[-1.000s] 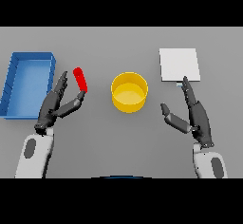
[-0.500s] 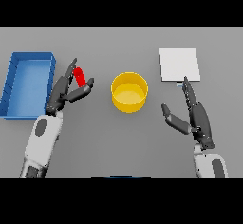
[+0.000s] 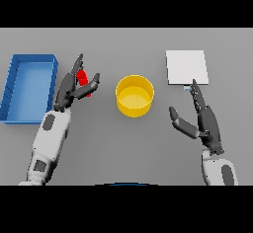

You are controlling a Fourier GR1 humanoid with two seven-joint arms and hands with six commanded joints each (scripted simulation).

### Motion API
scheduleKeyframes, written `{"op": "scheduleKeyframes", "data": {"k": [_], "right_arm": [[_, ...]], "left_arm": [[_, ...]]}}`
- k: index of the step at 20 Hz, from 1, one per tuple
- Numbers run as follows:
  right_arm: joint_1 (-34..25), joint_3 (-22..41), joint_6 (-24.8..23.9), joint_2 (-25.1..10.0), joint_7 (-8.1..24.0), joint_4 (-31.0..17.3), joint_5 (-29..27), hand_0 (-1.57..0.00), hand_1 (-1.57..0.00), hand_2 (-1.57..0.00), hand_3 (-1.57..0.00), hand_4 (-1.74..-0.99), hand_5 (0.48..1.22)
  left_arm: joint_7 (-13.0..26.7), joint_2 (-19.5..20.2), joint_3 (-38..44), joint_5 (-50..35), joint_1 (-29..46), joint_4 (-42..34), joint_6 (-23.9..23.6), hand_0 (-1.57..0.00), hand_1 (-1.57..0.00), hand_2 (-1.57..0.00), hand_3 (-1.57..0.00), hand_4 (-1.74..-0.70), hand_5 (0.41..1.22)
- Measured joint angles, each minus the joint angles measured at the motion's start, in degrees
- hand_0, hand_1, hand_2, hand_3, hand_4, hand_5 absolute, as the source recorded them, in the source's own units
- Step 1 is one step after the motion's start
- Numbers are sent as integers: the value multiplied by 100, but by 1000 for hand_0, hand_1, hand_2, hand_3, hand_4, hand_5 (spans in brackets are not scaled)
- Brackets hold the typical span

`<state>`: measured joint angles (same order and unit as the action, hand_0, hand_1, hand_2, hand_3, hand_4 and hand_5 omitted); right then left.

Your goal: Pick up the red beaker and tilt it to pour out 1 green nut into yellow bowl. Pick up the yellow bowl and place it on the metallic measuring scale.

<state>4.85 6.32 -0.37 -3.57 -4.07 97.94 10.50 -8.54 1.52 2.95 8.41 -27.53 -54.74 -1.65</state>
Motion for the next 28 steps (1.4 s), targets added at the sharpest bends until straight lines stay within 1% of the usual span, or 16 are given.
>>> {"op": "scheduleKeyframes", "data": {"k": [1, 3, 4, 5, 6, 7, 8, 9, 10, 11, 13, 17, 20, 25, 27, 28], "right_arm": [[3, -33, -19, -21, -30, 13, -10, 1, 1, 1, 1, -1244, 644], [68, -14, 30, -31, -97, 50, -33, 1, 1, 1, 1, -1240, 645], [37, -24, -2, -22, -27, 12, -11, 1, 1, 1, 1, -1236, 647], [71, -27, -18, -48, -92, 80, 10, 1, 1, 1, 1, -1237, 648], [36, -18, -20, -18, 2, 21, 11, 1, 1, 1, 1, -1239, 648], [100, -30, 23, -29, -99, 103, -61, 1, 1, 1, 1, -1239, 648], [70, -23, 18, -38, -47, 100, -36, 1, 1, 1, 1, -1239, 648], [40, -49, -1, -41, 44, 38, -31, 1, 1, 1, 1, -1241, 650], [58, -24, -1, -36, -34, 67, -10, 1, 1, 1, 1, -1242, 650], [52, -15, -9, -23, -32, 80, -4, 1, 1, 1, 1, -1250, 647], [72, -33, 32, -15, -55, 48, -72, 1, 1, 1, 1, -1255, 644], [76, -25, 21, -6, -72, 37, -55, 1, 1, 1, 1, -1246, 644], [42, -47, 28, -62, -109, 39, -41, 1, 1, 1, 1, -1233, 644], [37, 20, -41, -42, -223, -8, 121, 1, 1, 1, 1, -1219, 656], [61, 47, -93, -40, -391, -19, 211, 1, 1, 1, 1, -1219, 660], [1, 58, -107, -32, -304, -39, 242, 1, 1, 1, 1, -1219, 661]], "left_arm": [[-101, -33, 88, -58, -49, 212, -8, -4, -7, -54, -37, -1328, 738], [-227, -108, 184, -135, -155, 387, -50, -207, -230, -287, -254, -1401, 787], [-274, -141, 220, -128, -243, 466, -138, -379, -406, -457, -518, -1410, 874], [-337, -145, 281, -115, -318, 607, -240, -551, -588, -662, -728, -1471, 943], [-297, -175, 290, -13, -403, 759, -446, -755, -783, -844, -884, -1519, 999], [-288, -166, 236, 135, -432, 772, -568, -918, -941, -989, -984, -1558, 1043], [-308, -181, 153, 279, -456, 777, -653, -1049, -1067, -1106, -1058, -1589, 1079], [-414, -197, 95, 311, -449, 783, -664, -1153, -1168, -1199, -1108, -1615, 1107], [-558, -231, 31, 352, -420, 776, -701, -1237, -1248, -1273, -1154, -1636, 1130], [-538, -219, 33, 318, -419, 762, -664, -1304, -1313, -1333, -1237, -1597, 1148], [-466, -194, 41, 305, -491, 843, -651, -1400, -1406, -1419, -1357, -1542, 1174], [-606, -216, 226, -138, -428, 580, -303, -1501, -1503, -1509, -1484, -1660, 1150], [-507, -243, 219, -378, -410, 187, -170, -1535, -1536, -1539, -1526, -1699, 1135], [-115, 92, -5, -350, -575, -217, 32, -1556, -1557, -1558, -1553, -1724, 1132], [-6, 191, -116, -259, -587, -272, 51, -1556, -1557, -1558, -1553, -1724, 1135], [31, 235, -165, -216, -596, -286, 62, -1556, -1557, -1558, -1553, -1724, 1138]]}}
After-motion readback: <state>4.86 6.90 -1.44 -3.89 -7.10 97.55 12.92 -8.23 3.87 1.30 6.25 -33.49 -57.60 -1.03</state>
